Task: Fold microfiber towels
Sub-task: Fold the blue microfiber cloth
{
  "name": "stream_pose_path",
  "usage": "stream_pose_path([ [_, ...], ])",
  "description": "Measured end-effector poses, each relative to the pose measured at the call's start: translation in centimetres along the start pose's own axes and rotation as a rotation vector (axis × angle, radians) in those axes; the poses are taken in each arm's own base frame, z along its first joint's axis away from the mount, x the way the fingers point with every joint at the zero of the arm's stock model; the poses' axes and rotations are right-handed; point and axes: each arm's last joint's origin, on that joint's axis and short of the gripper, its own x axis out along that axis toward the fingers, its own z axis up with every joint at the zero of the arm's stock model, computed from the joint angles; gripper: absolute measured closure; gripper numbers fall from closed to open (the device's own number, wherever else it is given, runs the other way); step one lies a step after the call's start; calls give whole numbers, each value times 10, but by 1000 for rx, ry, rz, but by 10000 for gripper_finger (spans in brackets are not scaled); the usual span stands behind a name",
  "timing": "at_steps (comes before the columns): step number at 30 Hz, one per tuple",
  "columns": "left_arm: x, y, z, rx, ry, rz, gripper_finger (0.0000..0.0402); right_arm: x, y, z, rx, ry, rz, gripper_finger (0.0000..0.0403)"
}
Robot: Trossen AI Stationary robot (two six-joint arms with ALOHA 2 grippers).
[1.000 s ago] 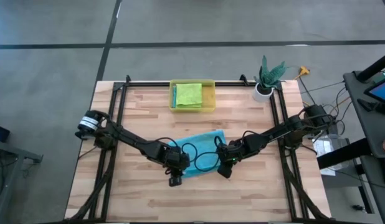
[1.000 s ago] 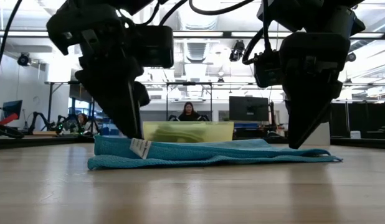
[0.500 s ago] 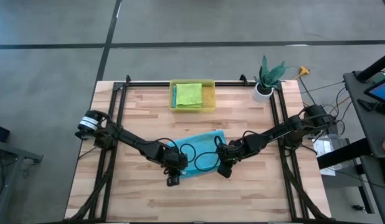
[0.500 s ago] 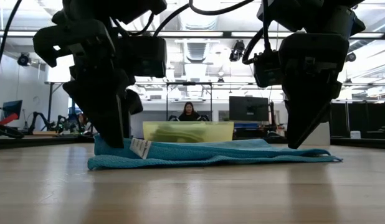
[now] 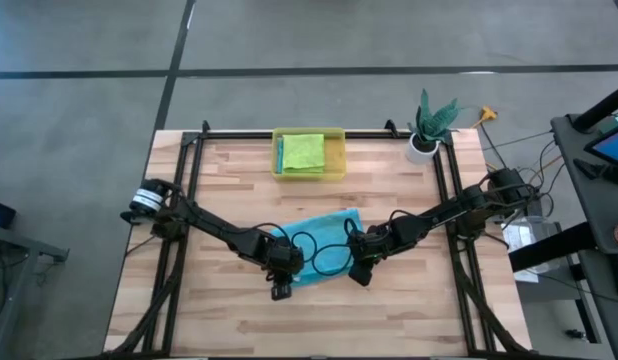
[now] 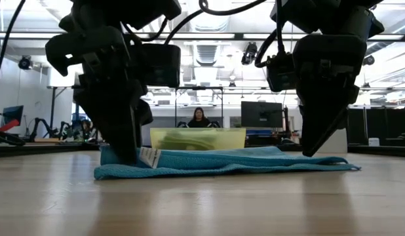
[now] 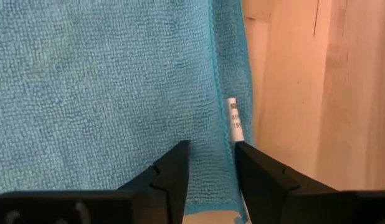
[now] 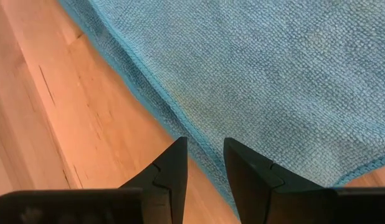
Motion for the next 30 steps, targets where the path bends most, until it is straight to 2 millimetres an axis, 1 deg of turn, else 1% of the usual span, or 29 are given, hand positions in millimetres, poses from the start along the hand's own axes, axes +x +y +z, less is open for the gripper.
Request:
stream_pose_path([
  [3,0,0,0,0,1,0,308,0,0,0,0,0,0,303],
  [10,0,-1,1,-8,-3,-26,383,0,0,0,0,1,0,303],
  [12,0,-2,1,-24,5,-41,396,-1,0,0,0,3,0,303],
  [16,-4,-4,2,-46,1,-61,397,-5,1,0,0,-6,13,303],
  [22,-11,-9,11,-40,-33,-81,396,-7,1,1,-1,-15,16,303],
  [26,-14,-13,17,-35,-53,-93,396,-5,1,0,-1,-7,8,303],
  [30,-15,-14,18,-30,-50,-96,396,-1,-1,0,0,2,-2,303],
])
